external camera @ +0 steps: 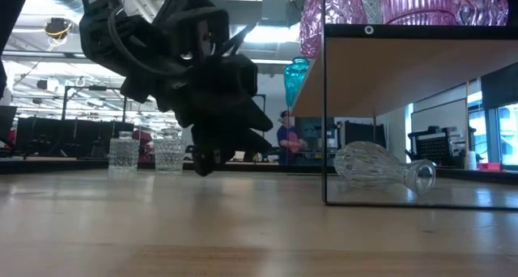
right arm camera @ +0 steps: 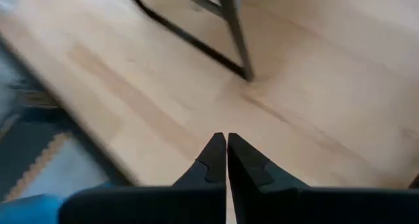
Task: Sort vases onto shelf
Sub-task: Put the transparent vase on the shelf aligned with the other transparent vase
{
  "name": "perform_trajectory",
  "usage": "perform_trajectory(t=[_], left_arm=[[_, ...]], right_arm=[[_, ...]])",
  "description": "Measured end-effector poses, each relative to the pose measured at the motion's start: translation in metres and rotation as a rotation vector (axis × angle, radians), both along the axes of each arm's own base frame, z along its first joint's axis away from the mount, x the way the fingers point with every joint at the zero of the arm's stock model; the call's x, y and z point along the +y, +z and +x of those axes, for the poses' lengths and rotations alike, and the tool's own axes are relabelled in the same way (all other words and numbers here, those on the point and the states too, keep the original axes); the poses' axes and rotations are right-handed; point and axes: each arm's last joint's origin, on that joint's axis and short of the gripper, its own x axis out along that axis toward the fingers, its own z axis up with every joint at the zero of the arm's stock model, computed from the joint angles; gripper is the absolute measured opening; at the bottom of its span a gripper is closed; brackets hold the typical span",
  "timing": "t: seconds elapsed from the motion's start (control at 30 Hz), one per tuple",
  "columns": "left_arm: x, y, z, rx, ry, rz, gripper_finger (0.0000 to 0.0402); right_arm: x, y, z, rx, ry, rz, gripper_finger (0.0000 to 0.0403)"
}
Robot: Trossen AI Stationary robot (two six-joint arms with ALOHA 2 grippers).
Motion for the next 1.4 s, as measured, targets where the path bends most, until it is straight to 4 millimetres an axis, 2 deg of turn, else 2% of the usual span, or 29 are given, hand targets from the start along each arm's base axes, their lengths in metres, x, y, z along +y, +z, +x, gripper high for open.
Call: perform_trajectory(t=[0.1,0.2,0.3,0.4,0.47,0.57,0.77,0.93,1.1,1.2,1.4], left_arm=[[0.000,0.001,0.001,0.009,0.030,-0.048,0.0101],[-0.002,0.003,0.002,0.008,0.054,-0.084,0.0101],[-0.004,0.007,0.003,-0.014,0.059,-0.107,0.0101],[-0.004,0.008,0.003,-0.028,0.061,-0.111,0.0101],[-0.003,0.009,0.004,-0.042,0.076,-0.111,0.0101],[-0.001,0.010,0.005,-0.065,0.119,-0.083,0.0101],[0.014,0.010,0.009,-0.131,0.223,0.123,0.0101],[0.042,-0.005,0.011,-0.113,0.238,0.158,0.0091],[0.068,-0.022,0.019,-0.146,0.184,0.180,0.0061],[0.083,-0.025,0.025,-0.182,0.178,0.162,0.0040],[0.096,-0.027,0.026,-0.174,0.257,0.188,0.0009]], right_arm=[[-0.002,-0.029,0.004,0.026,-0.018,-0.045,0.0000],[-0.013,-0.041,0.002,0.058,-0.011,-0.121,0.0000],[-0.028,-0.038,-0.004,0.131,-0.017,-0.207,0.0000],[-0.049,-0.022,-0.007,0.195,-0.040,-0.302,0.0000],[-0.059,-0.013,-0.009,0.181,-0.031,-0.284,0.0000],[-0.083,-0.016,-0.013,0.186,-0.049,-0.267,0.0000],[-0.111,-0.023,-0.022,0.161,-0.057,-0.250,0.0000],[-0.112,-0.049,-0.024,0.194,-0.061,-0.172,0.0000],[-0.108,-0.074,-0.020,0.169,-0.070,-0.068,0.0000],[-0.112,-0.086,-0.014,0.152,-0.106,-0.024,0.0000],[-0.114,-0.092,-0.006,0.118,-0.144,0.002,0.0000]])
